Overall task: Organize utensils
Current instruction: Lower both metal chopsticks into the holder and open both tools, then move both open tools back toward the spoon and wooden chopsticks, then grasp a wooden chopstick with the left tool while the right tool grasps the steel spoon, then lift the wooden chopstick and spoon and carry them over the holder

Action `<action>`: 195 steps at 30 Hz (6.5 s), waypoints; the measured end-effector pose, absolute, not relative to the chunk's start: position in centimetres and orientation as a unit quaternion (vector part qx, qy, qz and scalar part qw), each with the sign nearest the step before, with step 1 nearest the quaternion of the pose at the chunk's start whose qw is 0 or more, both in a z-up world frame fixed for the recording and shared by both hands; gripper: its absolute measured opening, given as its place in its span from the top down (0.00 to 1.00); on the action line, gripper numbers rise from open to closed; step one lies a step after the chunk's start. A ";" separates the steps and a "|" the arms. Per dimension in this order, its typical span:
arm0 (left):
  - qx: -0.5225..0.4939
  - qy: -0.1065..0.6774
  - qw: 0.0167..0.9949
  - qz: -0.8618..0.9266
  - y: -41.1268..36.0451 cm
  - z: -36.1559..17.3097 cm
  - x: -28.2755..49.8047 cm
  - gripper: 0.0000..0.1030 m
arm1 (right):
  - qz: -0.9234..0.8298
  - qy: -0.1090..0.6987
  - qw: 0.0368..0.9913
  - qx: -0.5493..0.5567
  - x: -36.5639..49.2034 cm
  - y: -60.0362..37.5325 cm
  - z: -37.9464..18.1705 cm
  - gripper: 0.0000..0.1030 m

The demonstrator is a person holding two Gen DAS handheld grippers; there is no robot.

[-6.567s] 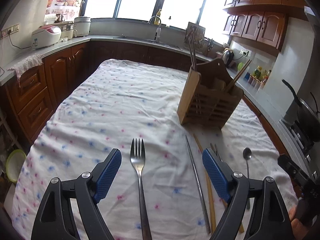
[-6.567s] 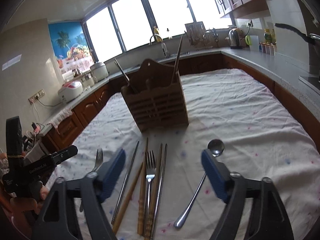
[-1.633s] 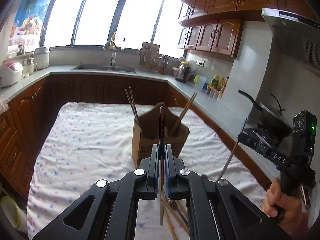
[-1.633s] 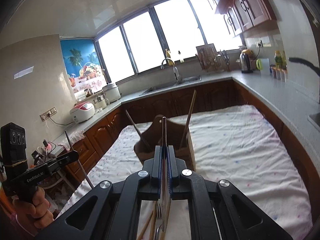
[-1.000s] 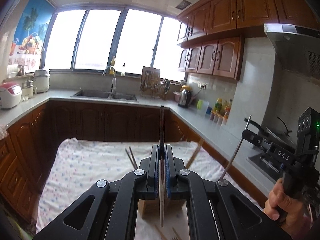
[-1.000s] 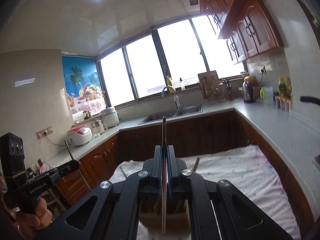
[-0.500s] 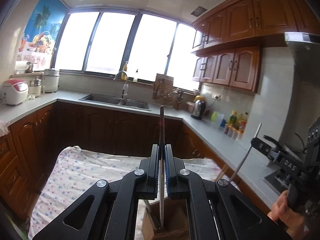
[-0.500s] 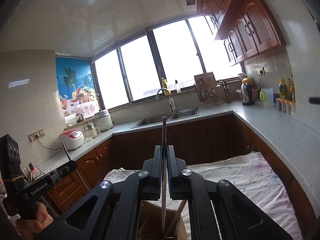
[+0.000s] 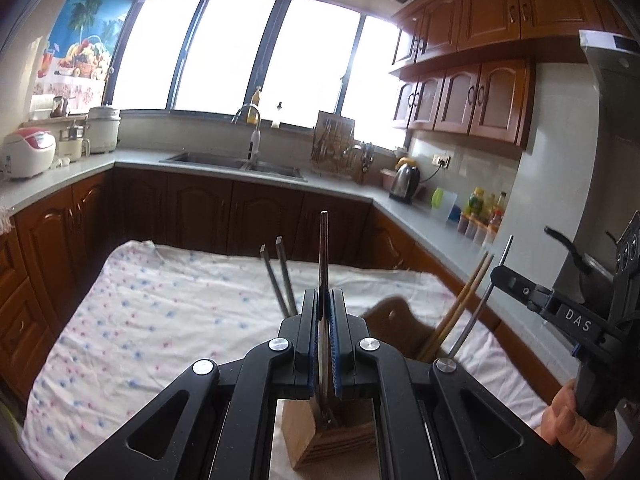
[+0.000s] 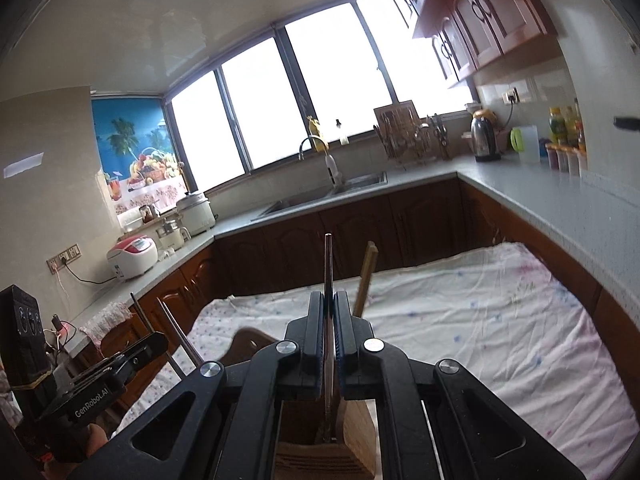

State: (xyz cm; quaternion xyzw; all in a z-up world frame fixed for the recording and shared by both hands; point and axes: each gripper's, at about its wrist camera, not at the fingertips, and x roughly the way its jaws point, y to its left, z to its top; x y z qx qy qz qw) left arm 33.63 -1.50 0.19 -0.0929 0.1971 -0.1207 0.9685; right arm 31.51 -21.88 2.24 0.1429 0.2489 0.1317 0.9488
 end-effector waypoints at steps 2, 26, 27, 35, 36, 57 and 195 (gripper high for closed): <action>-0.097 0.201 0.968 -0.118 -1.0 0.2 33.6 0.97 | 0.129 0.258 0.947 0.140 31.6 -21.9 1.7 0.95; -0.104 0.230 0.962 -0.108 -0.3 0.5 33.7 0.87 | 0.139 0.284 0.936 0.156 31.9 -22.3 1.1 0.61; -0.108 0.228 0.962 -0.107 -0.2 0.6 33.4 0.84 | 0.140 0.279 0.937 0.158 31.6 -22.4 1.4 0.47; -0.120 0.224 0.963 -0.093 0.9 1.1 30.4 0.32 | 0.139 0.259 0.940 0.174 29.3 -23.7 3.0 0.13; -0.123 0.223 0.963 -0.088 1.1 1.2 29.9 0.27 | 0.138 0.258 0.940 0.174 29.0 -23.8 3.2 0.07; -0.108 0.231 0.965 -0.070 2.0 2.6 16.0 0.06 | 0.106 0.306 0.924 0.205 16.3 -27.0 1.7 0.02; -0.029 0.420 0.893 -0.156 -3.2 -1.0 17.2 0.96 | 0.135 0.501 0.850 0.096 19.6 -24.5 -10.7 0.96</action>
